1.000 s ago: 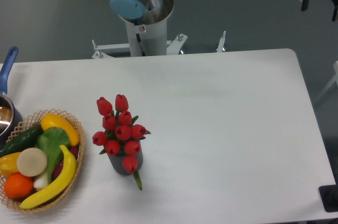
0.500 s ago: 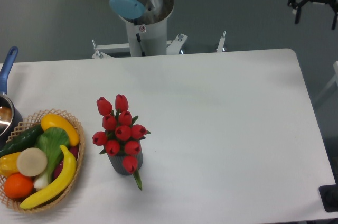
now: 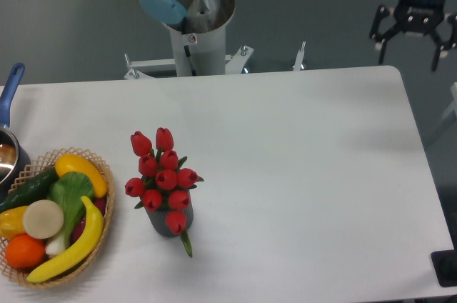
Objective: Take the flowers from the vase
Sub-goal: 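Swing the open gripper toward the red tulips in the grey vase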
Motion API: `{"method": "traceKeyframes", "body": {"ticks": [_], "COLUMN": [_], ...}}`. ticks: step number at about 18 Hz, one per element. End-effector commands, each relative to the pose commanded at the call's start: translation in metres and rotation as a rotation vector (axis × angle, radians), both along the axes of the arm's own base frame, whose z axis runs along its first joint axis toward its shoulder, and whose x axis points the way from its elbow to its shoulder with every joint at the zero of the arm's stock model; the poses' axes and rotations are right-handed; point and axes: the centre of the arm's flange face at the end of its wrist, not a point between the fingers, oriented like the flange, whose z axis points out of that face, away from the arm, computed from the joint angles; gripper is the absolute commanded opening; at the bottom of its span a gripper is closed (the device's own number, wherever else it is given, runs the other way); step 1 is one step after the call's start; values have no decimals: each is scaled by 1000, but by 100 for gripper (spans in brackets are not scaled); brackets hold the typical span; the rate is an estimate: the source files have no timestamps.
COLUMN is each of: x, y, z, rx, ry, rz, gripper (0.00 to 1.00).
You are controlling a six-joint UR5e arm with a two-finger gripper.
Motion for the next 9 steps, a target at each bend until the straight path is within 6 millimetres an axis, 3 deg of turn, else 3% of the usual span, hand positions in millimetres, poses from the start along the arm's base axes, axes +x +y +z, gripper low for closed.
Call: {"method": "traceKeyframes", "body": {"ticks": [6, 9], "x": [11, 20], "y": [44, 71], "z": [-2, -8], "rx": [331, 405], "ry": [-79, -111], "rz": [-112, -182], "gripper": [100, 100]}}
